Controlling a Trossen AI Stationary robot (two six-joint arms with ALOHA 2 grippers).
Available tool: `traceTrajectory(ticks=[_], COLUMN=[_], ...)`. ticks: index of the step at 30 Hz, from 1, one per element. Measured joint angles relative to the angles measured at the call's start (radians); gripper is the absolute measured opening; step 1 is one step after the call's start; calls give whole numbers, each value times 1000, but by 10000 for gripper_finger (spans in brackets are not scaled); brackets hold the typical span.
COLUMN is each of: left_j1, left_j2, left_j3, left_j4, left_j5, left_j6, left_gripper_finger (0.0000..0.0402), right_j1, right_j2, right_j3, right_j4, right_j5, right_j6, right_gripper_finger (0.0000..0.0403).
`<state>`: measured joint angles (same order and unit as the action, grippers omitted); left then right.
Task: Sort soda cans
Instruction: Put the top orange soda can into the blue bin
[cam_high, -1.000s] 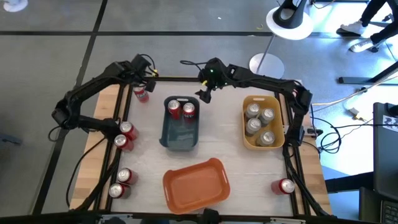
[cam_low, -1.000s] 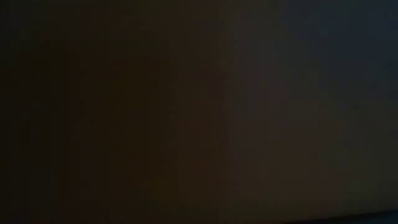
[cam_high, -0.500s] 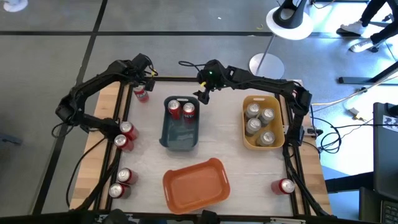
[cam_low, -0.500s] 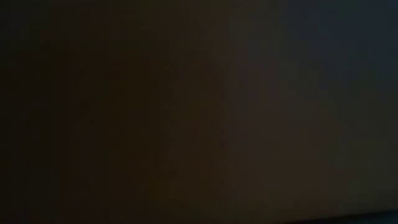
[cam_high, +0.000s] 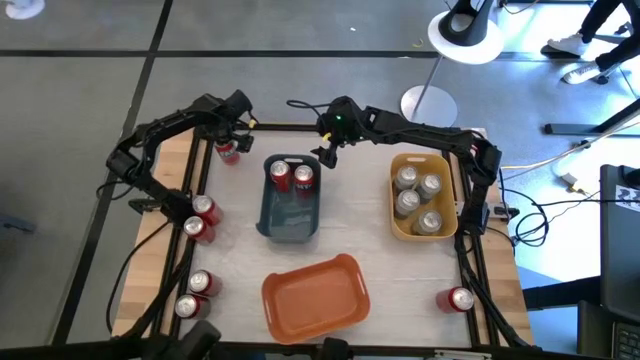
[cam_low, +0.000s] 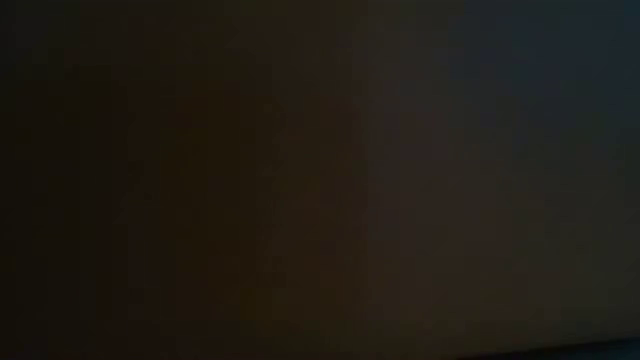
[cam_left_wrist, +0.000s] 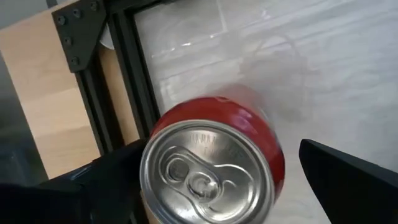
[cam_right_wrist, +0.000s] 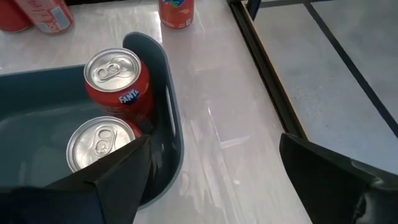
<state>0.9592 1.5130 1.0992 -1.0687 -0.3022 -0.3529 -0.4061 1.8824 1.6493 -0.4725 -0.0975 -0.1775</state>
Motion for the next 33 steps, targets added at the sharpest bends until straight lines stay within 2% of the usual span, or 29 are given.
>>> traceTrajectory(ticks=[4, 12, 19, 26, 33], left_j1=[1, 0, -48, -118, -206], left_j2=[18, 17, -60, -207, -390], left_j3=[0, 0, 3, 41, 68], left_j4=[-9, -21, -17, -38, 42], left_j5=[12, 14, 44, 57, 63], left_j6=[19, 88, 129, 138, -11], left_gripper_finger=[381, 305, 305, 304, 304], right_j1=[0, 0, 0, -1, -3], right_j2=[0, 0, -7, -93, -131], right_j3=[0, 0, 0, 0, 2], right_j4=[0, 5, -20, -98, -62], right_j5=[0, 0, 13, 19, 37], right_j6=[-11, -16, -41, -133, -168], right_gripper_finger=[351, 351, 351, 351, 351])
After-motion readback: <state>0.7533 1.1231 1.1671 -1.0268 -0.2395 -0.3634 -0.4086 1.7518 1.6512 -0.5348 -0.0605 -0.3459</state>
